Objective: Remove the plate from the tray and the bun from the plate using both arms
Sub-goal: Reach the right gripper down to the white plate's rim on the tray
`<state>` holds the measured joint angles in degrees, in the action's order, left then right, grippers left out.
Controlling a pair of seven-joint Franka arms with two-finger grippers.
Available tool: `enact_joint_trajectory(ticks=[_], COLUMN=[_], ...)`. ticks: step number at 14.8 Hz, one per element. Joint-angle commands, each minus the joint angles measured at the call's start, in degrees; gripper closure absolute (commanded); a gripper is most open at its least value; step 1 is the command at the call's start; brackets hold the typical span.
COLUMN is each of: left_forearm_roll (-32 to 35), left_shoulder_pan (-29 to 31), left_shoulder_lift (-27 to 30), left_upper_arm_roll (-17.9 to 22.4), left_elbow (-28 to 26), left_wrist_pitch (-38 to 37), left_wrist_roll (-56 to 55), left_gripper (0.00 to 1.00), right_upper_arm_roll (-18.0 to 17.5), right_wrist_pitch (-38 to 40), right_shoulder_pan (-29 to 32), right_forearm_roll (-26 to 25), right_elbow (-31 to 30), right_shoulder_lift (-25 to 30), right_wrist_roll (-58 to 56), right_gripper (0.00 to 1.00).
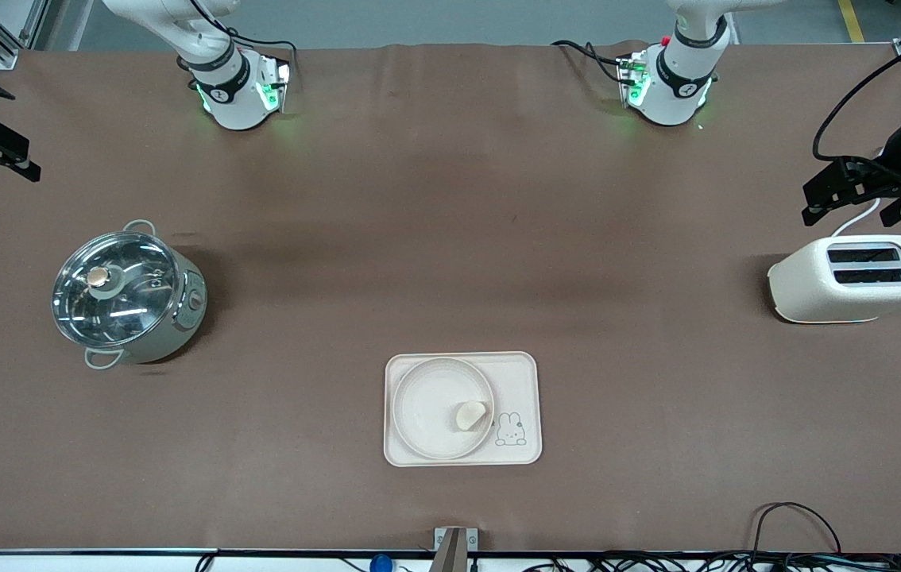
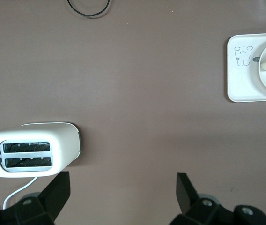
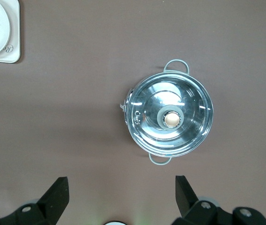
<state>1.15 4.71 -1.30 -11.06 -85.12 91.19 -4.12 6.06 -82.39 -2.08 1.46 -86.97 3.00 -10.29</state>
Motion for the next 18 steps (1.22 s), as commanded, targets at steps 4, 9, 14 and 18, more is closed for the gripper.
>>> enact_joint_trajectory(ticks=[4,9,14,18], left_forearm_roll=[0.8,1.1,1.1,1.0], left_shoulder_pan=[0.1,-0.1,0.1,0.2], left_shoulder_lift=[-0.9,-0.9,-0.9,-0.9], left_upper_arm_roll=[-0.1,-0.2,-0.2,-0.1], left_elbow=[2.0,1.7,1.4,1.4], left_wrist_pitch=[-0.9,-0.9,-0.9,-0.9], left_wrist_roll=[1.8,1.5,1.6,1.8], left_gripper=[0.00,0.00,0.00,0.00], right_upper_arm_roll=[0.2,-0.8,-0.9,-1.0], right_wrist_pitch=[-0.7,-12.2,-38.4,-45.2], right_shoulder_pan=[-1.0,-6.3,-16.9,-23.5], right_forearm_roll=[-1.1,3.4,17.9,19.0], right_elbow=[-0.6,-0.6,2.4,18.9], right_shoulder_lift=[0.4,-7.7,-27.8,-46.4], right_wrist_roll=[0.9,4.5,16.8,24.6], right_gripper=[0.00,0.00,0.00,0.00])
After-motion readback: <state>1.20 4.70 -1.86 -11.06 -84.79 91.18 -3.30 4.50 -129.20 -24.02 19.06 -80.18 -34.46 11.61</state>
